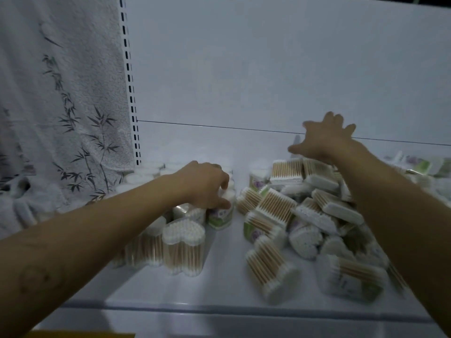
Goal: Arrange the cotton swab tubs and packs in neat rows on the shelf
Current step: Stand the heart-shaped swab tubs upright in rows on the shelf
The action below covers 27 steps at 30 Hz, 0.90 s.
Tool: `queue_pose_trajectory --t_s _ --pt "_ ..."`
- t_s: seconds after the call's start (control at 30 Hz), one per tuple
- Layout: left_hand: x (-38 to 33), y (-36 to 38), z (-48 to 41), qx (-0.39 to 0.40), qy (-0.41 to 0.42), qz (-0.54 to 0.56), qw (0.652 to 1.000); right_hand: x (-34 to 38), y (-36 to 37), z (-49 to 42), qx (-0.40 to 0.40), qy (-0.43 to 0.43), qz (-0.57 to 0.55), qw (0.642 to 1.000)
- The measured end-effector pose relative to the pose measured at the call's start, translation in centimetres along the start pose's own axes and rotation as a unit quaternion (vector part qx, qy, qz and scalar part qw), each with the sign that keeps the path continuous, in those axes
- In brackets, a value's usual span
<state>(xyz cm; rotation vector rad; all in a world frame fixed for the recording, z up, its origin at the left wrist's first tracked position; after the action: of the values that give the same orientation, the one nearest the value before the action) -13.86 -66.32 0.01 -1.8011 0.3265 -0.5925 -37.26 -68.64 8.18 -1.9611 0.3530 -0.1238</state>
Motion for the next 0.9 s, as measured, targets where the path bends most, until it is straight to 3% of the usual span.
queue_pose_trajectory --t_s 0.17,0.27,0.53,0.9 --pt "0.4 0.1 -0.4 -0.004 -0.011 -0.004 1.000 7.1 0.2 4.3 0.062 -0.223 -0.141 0.963" --pt "0.9 -0.4 -0.3 -0.005 -0.020 0.031 0.999 9.9 0.2 7.2 0.108 -0.303 -0.145 0.936" --pt "2.4 -1.2 1.3 0.039 -0.024 0.075 0.996 13.3 1.6 9.9 0.113 -0.332 -0.101 0.931" --pt "2.4 -2.2 4.0 -0.002 -0.007 0.136 0.991 12.8 0.7 10.9 0.075 -0.300 -0.111 0.945"
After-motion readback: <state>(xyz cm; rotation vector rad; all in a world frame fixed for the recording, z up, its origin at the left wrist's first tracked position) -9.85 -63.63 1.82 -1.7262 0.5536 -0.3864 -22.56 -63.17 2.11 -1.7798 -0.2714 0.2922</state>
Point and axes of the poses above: each hand's wrist, its own z-axis away from the middle knuckle, its own y-axis out of the palm, x = y × z, the point moved 6 cm from there along -z, towards the middle knuckle, and after that the axes turned 6 degrees about -x, right-handed, at the moved point
